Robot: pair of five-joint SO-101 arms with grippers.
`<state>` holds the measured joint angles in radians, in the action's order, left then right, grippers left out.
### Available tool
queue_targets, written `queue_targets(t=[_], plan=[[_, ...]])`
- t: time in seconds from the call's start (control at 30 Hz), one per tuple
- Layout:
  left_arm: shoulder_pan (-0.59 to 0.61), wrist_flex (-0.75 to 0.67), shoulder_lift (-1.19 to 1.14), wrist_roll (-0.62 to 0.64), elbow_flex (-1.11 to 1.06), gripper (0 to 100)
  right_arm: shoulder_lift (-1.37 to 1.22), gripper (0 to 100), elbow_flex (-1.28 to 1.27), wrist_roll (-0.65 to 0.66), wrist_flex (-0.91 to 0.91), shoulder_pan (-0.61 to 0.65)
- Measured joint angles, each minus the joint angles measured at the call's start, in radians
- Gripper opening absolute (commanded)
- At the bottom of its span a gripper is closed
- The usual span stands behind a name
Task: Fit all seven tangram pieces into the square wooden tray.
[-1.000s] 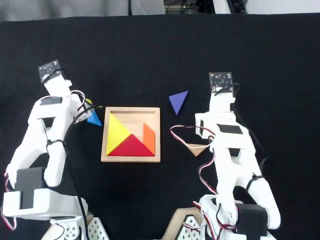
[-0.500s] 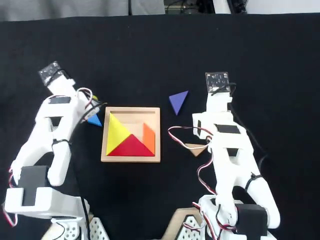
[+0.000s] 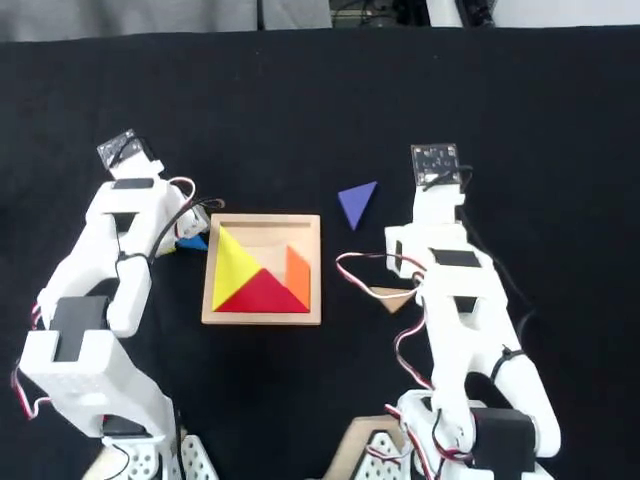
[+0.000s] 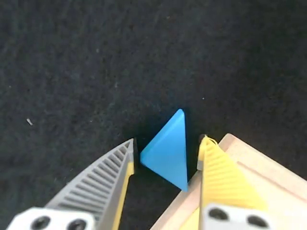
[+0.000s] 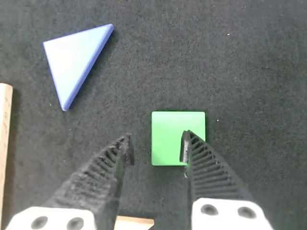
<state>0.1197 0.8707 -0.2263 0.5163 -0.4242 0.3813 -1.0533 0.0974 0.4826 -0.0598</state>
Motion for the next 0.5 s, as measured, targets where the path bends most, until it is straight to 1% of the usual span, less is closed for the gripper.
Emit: queue_targets(t=[0.1, 0.27, 0.5], plan=[[0.0, 0.025, -0.005, 0.002, 0.017, 22, 0.0, 16.6, 0.0, 0.0, 0.0, 0.0], [0.0, 0.028, -0.006, 0.006, 0.018, 22, 0.0, 16.6, 0.0, 0.0, 0.0, 0.0], [0.0, 0.032, -0.009, 0.092, 0.018, 22, 0.0, 16.6, 0.0, 0.0, 0.0, 0.0]])
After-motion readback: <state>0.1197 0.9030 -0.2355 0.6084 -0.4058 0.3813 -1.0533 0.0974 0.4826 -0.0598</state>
